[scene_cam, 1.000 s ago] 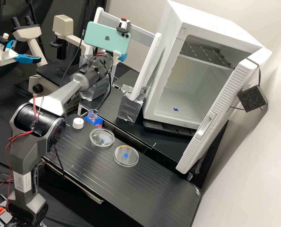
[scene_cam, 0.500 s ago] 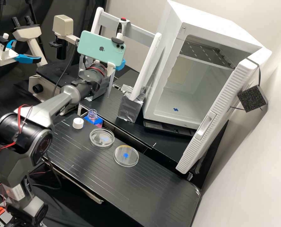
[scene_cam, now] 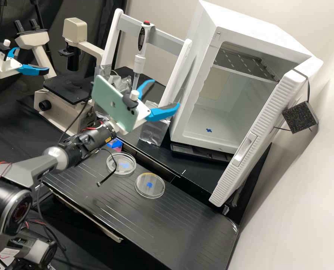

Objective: Use the pipette

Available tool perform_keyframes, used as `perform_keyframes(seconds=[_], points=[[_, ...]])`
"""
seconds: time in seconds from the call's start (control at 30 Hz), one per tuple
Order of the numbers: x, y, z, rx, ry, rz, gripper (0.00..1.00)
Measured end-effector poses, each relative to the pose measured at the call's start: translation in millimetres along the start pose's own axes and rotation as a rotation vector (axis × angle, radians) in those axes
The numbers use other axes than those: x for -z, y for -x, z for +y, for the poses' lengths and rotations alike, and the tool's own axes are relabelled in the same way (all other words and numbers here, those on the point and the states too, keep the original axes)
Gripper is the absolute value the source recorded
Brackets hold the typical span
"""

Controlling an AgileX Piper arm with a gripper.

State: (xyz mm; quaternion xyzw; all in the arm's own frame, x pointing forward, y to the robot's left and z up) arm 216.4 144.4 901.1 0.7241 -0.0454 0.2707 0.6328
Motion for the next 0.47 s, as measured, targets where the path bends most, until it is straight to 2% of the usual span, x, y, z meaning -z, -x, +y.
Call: perform_keyframes(seconds=[0.03, 0.13, 0.33, 0.47], points=[[-1, 4, 0.2, -0.004, -0.013, 0.029, 1.0], [-9, 12, 1.2, -0.009, -0.031, 0.052, 1.0], [-24, 19, 4.9, -0.013, -0.078, 0.024, 1.0], [-30, 22, 2.2, 0.001, -0.078, 0.036, 1.0]])
